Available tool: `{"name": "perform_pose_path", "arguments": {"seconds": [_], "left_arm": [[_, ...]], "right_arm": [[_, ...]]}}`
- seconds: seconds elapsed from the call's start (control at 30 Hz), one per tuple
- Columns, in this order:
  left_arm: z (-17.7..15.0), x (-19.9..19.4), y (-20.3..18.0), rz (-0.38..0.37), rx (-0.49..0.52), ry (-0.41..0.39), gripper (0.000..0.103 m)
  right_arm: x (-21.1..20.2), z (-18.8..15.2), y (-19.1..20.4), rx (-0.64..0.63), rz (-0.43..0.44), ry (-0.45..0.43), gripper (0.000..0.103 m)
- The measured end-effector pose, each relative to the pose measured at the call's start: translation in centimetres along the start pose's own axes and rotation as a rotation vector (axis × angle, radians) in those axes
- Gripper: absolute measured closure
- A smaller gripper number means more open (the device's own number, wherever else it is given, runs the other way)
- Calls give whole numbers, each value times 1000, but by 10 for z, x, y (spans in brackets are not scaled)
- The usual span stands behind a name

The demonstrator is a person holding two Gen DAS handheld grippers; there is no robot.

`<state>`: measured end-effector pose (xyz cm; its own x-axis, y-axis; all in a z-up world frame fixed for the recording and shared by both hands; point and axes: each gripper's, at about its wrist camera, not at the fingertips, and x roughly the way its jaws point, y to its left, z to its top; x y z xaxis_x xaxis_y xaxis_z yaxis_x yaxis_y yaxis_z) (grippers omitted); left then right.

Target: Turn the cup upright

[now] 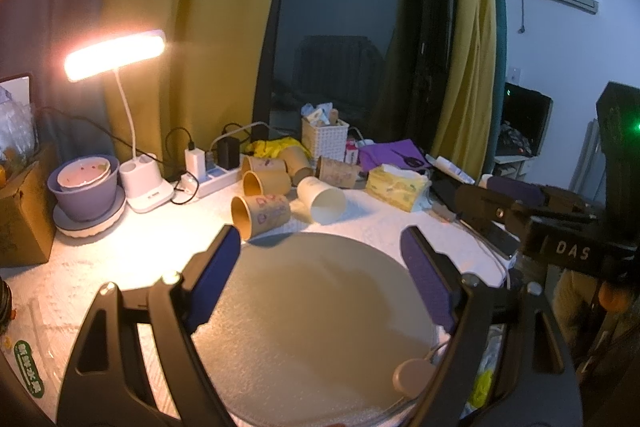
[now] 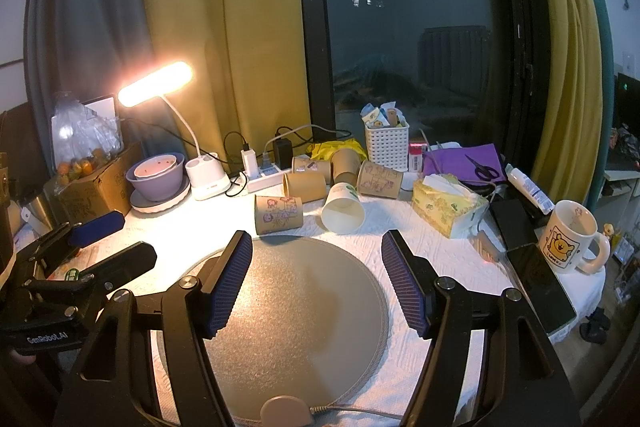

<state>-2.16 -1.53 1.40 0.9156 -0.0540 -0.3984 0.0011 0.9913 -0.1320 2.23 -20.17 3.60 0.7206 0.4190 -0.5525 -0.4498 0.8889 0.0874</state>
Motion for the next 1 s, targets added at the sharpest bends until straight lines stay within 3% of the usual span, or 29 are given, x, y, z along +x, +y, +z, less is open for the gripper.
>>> {"name": "perform_pose_path", "arguments": {"seconds": [0.37, 0.63, 1.0], "left_arm": [[8, 40, 17, -21, 14, 95, 20], [12, 93, 39, -10, 69, 192, 20], [18, 164, 63, 32, 152, 266, 20]], "right_arm": [[30, 10, -14, 11, 5, 42, 33], [77, 16, -34, 35, 13, 128, 33], [154, 21, -54, 68, 25, 203, 33]]}}
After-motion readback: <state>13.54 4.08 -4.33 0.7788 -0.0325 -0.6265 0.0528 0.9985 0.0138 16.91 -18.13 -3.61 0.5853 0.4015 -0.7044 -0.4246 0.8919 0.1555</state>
